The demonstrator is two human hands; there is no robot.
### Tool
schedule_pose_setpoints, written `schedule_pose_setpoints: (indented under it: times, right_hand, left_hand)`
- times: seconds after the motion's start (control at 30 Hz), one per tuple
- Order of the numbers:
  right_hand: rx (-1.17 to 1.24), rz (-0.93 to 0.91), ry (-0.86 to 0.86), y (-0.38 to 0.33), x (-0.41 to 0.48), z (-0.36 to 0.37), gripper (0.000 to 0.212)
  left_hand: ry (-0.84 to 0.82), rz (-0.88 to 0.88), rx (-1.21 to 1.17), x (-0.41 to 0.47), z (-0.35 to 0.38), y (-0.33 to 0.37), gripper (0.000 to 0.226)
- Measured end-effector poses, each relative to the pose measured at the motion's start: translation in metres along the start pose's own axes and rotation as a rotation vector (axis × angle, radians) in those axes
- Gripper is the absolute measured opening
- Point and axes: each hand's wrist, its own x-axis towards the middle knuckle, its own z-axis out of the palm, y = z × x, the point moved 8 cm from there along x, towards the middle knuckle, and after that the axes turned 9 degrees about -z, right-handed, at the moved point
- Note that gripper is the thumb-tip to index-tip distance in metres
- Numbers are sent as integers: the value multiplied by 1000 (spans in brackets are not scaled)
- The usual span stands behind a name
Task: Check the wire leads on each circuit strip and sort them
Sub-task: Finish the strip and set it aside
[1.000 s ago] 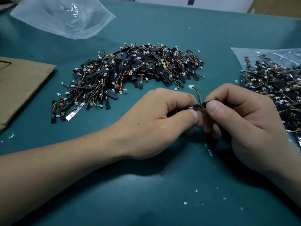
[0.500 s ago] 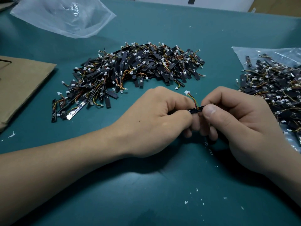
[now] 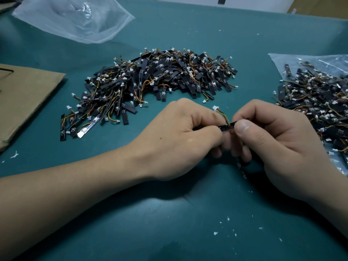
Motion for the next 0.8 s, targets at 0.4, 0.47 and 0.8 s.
schedule_pose_setpoints:
  times: [0.4, 0.47, 0.8]
  right_hand:
    - [-36, -4, 22, -3, 0, -2, 24]
    - [-38, -2, 28, -2, 0, -3, 25]
    - [74, 39, -40, 0, 0, 1, 15]
  left_hand:
    - [17, 16, -10, 0, -2, -1, 23]
    - [-7, 15, -26, 0, 0, -1, 23]
    - [-7, 18, 81, 0, 2, 1, 28]
